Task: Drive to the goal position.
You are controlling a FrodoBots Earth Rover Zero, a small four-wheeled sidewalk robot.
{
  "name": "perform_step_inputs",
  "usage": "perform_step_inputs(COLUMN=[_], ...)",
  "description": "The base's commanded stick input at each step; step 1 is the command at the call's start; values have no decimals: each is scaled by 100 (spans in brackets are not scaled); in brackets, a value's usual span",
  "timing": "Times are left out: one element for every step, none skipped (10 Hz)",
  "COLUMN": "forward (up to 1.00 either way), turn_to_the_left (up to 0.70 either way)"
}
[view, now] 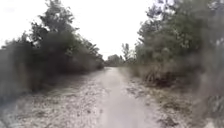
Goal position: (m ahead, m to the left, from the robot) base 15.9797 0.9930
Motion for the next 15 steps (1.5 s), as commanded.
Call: perform_step_inputs(forward=[70,70,70,70,70,70,70,70,70,70,70,70,70,70,70], turn_to_the_left=[0,0,0,0,0,0,0,0,0,0,0,0,0,0,0])
